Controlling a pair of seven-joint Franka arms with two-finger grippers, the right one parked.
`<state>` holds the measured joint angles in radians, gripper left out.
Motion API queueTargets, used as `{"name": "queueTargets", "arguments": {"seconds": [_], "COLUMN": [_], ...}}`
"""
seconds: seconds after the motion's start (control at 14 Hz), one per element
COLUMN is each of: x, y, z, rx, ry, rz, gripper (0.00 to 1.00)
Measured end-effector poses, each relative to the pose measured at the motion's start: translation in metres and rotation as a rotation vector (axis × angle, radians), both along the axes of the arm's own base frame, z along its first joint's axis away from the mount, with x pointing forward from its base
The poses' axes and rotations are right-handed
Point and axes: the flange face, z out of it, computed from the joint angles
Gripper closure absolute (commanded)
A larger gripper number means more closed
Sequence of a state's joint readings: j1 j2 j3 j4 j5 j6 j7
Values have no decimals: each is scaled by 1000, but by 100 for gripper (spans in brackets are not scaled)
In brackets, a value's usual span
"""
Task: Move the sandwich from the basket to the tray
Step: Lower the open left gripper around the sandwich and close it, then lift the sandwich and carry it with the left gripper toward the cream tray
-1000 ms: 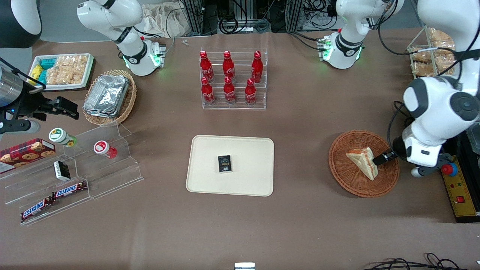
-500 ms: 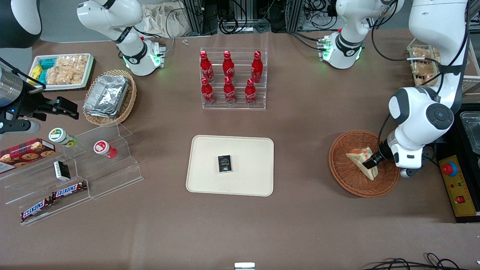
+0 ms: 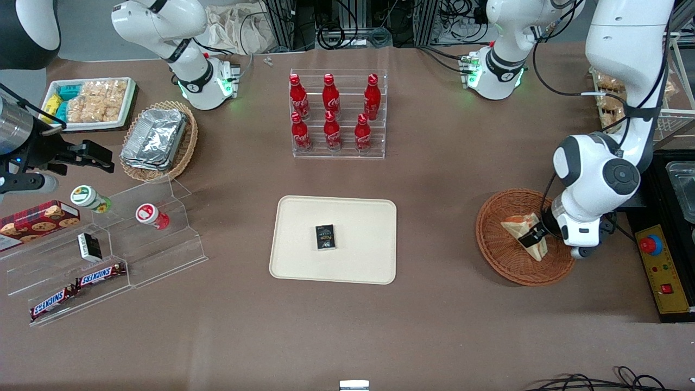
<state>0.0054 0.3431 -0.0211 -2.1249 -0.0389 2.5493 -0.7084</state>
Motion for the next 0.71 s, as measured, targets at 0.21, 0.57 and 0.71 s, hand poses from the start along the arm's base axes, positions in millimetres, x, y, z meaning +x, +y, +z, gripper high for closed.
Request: {"name": "queueTargets", "arguments": {"seconds": [0.21,0.57,0.71], "x": [-4,-2,8], "y": [-6,-32,-36], "z": [-13,-6,16], "rx": [-3,-6,-6], "ry": [18,12,58], "rz": [17,1,-8], "gripper": [100,100,100]}}
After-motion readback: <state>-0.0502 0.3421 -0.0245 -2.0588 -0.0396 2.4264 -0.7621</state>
